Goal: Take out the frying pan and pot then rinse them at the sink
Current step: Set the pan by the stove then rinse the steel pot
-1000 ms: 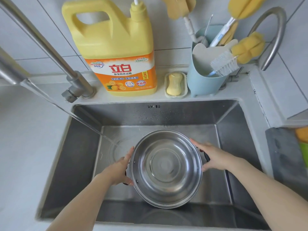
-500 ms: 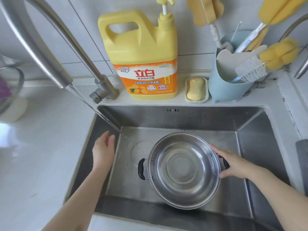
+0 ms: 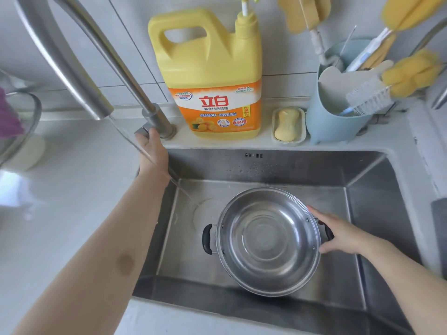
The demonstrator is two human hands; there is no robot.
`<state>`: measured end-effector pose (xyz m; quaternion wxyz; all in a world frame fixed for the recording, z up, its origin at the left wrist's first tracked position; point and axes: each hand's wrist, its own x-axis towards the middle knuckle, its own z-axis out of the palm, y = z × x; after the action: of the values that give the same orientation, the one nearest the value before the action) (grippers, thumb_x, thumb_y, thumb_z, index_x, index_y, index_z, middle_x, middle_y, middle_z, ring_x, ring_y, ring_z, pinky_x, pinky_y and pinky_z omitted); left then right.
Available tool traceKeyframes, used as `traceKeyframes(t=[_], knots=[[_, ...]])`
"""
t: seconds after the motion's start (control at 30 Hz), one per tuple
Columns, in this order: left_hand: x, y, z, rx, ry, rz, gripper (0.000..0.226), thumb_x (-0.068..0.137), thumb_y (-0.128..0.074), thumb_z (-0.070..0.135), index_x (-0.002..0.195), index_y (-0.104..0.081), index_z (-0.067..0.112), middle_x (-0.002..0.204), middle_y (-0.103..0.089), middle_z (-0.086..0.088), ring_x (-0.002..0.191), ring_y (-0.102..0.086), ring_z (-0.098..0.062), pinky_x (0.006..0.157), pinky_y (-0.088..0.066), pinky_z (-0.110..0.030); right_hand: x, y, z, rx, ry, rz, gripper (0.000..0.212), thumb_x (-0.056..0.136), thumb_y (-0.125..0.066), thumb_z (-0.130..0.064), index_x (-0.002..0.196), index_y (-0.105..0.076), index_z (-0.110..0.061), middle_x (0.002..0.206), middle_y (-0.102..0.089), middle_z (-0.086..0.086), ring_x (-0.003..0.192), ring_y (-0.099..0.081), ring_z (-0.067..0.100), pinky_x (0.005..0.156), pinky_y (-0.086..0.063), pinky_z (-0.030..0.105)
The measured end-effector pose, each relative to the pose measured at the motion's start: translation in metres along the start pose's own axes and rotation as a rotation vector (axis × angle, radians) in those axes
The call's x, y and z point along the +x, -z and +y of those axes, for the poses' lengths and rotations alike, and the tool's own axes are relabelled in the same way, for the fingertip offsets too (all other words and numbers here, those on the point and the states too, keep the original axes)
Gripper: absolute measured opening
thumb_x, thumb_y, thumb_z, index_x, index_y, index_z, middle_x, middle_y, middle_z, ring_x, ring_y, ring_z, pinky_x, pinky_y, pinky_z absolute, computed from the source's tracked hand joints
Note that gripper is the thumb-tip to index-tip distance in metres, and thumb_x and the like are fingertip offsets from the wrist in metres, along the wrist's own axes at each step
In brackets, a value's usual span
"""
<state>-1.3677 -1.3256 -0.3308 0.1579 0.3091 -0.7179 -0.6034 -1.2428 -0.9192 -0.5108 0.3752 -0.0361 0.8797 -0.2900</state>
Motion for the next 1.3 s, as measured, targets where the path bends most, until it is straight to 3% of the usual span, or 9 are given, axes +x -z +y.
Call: traceKeyframes(t=[0.1,0.23,0.33,0.47,0.67,0.8,1.0,1.1,1.3], knots=[[-0.006,0.000,0.002,0.104,-0.010,-0.042,0.031,0.103,-0.033,0.031,0.128,-0.040,0.014,0.117,-0.046,-0.003,0.107,-0.044,-0.020,0.098,-0.035,-0.033,-0.002,0.000,-0.001,0.008,-0.004,0.001,0.121,0.064,-0.089,-0.028,0.123,0.005,-0.078,0.143,-0.035,0.004,0.132,-0.040,0.019,0.114,-0.031,0.036],[-0.017,0.031,-0.035,0.327,-0.112,-0.196,0.063,0.093,-0.044,0.047,0.149,-0.024,0.026,0.151,-0.039,-0.008,0.137,-0.038,-0.029,0.114,-0.030,-0.050,-0.004,0.000,-0.003,0.005,-0.009,0.011,0.119,0.066,-0.088,-0.028,0.124,0.005,-0.074,0.144,-0.034,0.005,0.133,-0.039,0.020,0.114,-0.030,0.034],[-0.053,0.050,-0.100,0.643,-0.154,-0.582,0.086,0.089,-0.067,0.031,0.156,-0.014,0.021,0.161,-0.021,0.002,0.147,-0.022,-0.014,0.119,-0.019,-0.031,-0.009,0.000,-0.004,-0.010,-0.006,0.008,0.122,0.065,-0.089,-0.030,0.128,0.008,-0.072,0.144,-0.032,0.004,0.132,-0.037,0.019,0.113,-0.029,0.032],[-0.095,0.060,-0.168,1.134,-0.050,-1.060,0.129,0.072,-0.082,0.045,0.154,0.013,0.021,0.162,0.015,0.001,0.150,-0.004,-0.021,0.120,-0.017,-0.037,-0.016,-0.006,-0.007,-0.035,-0.014,-0.019,0.139,0.056,-0.093,-0.027,0.142,0.011,-0.057,0.143,-0.025,-0.003,0.128,-0.038,0.014,0.110,-0.033,0.027],[-0.087,0.048,-0.192,1.167,-0.040,-1.107,0.144,0.058,-0.090,0.044,0.151,0.019,0.034,0.161,0.017,0.008,0.141,-0.032,-0.027,0.112,-0.036,-0.041,-0.019,-0.017,-0.010,-0.057,-0.003,0.033,0.146,0.052,-0.093,-0.030,0.148,0.015,-0.050,0.141,-0.018,-0.009,0.112,-0.048,0.010,0.096,-0.044,0.023],[-0.080,0.046,-0.197,1.040,-0.013,-1.168,0.146,0.053,-0.092,0.042,0.152,0.015,0.038,0.154,-0.005,0.013,0.137,-0.034,-0.021,0.112,-0.036,-0.038,-0.017,-0.021,-0.008,-0.042,0.005,0.044,0.147,0.050,-0.093,-0.033,0.145,0.018,-0.054,0.140,-0.015,-0.010,0.105,-0.051,0.009,0.093,-0.047,0.022],[-0.082,0.050,-0.202,1.039,-0.037,-1.199,0.155,0.050,-0.094,0.041,0.147,0.026,0.041,0.144,-0.008,0.017,0.126,-0.041,-0.018,0.107,-0.040,-0.033,-0.021,-0.026,-0.008,-0.020,0.039,0.044,0.148,0.046,-0.094,-0.041,0.127,0.026,-0.069,0.139,-0.012,-0.018,0.112,-0.047,0.009,0.099,-0.046,0.028],[-0.085,0.049,-0.200,1.103,-0.084,-1.200,0.153,0.054,-0.093,0.040,0.146,0.028,0.038,0.141,-0.014,0.012,0.101,-0.048,-0.018,0.099,-0.043,-0.029,-0.023,-0.028,-0.009,-0.008,0.044,0.056,0.148,0.046,-0.094,-0.042,0.125,0.027,-0.070,0.136,-0.015,-0.016,0.115,-0.045,0.010,0.100,-0.045,0.029],[-0.084,0.048,-0.178,1.109,-0.166,-1.149,0.153,0.053,-0.094,0.038,0.144,0.029,0.041,0.138,-0.017,0.007,0.086,-0.046,-0.015,0.093,-0.045,-0.027,-0.032,-0.017,-0.018,0.038,0.063,0.125,0.149,0.047,-0.095,-0.039,0.140,0.019,-0.060,0.129,-0.019,-0.014,0.110,-0.044,0.005,0.094,-0.042,0.020]])
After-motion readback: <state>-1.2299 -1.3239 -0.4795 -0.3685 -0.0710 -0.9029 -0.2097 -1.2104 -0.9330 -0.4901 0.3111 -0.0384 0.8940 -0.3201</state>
